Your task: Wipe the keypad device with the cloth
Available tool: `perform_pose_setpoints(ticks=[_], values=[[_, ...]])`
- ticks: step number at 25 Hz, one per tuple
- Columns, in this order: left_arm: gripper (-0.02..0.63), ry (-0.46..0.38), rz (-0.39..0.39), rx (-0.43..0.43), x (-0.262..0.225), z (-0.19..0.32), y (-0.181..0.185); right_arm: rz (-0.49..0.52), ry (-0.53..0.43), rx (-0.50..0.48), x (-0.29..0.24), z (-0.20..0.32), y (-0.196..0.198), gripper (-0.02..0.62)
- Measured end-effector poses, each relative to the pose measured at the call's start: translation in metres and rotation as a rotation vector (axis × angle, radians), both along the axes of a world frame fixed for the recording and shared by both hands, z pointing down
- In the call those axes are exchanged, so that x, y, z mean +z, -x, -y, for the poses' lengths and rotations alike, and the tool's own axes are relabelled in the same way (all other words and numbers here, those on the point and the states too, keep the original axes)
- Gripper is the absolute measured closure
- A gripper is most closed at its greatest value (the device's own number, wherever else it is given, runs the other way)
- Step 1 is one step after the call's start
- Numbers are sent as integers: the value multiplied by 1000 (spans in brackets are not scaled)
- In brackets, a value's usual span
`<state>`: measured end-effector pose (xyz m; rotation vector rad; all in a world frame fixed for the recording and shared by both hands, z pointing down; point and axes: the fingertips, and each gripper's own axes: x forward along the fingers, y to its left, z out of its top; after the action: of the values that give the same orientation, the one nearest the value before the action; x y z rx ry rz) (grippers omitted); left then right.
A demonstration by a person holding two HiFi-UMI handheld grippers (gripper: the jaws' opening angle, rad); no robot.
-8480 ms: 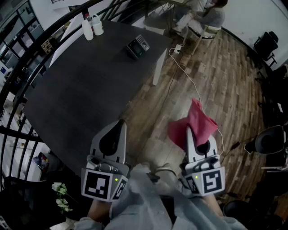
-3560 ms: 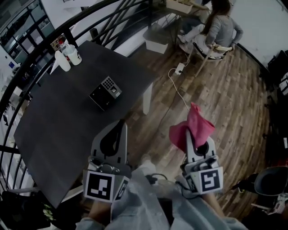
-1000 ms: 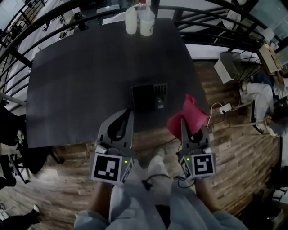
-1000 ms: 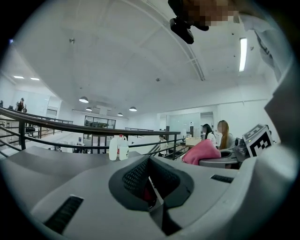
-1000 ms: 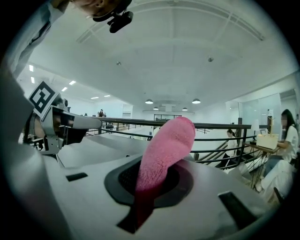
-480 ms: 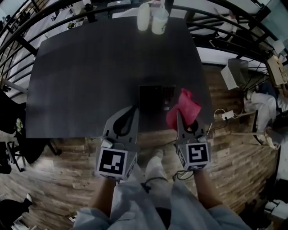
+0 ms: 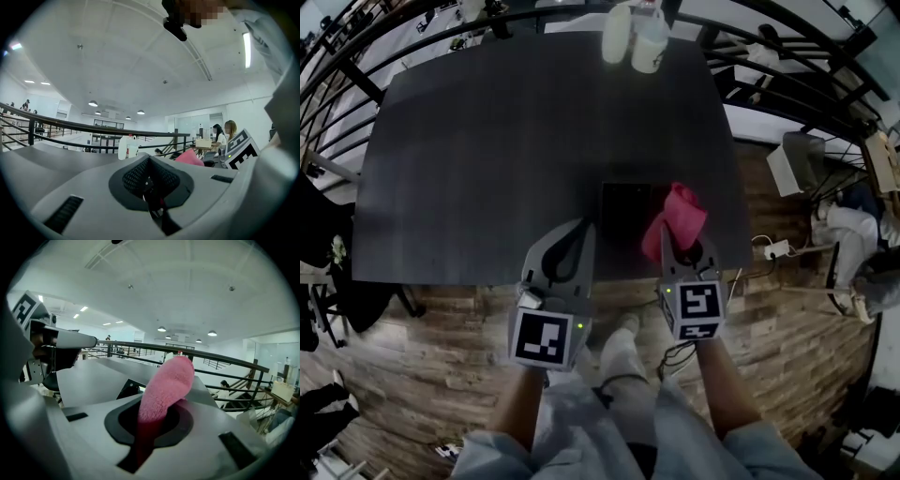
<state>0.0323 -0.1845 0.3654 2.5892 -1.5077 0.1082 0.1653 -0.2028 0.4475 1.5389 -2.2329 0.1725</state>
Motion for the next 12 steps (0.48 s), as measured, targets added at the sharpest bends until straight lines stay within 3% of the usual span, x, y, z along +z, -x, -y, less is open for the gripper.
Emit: perform_pose_setpoints(ticks=[12], values=[[598,-18,-19,-35,1,2,19,-30,22,-59,14,25,31,568]])
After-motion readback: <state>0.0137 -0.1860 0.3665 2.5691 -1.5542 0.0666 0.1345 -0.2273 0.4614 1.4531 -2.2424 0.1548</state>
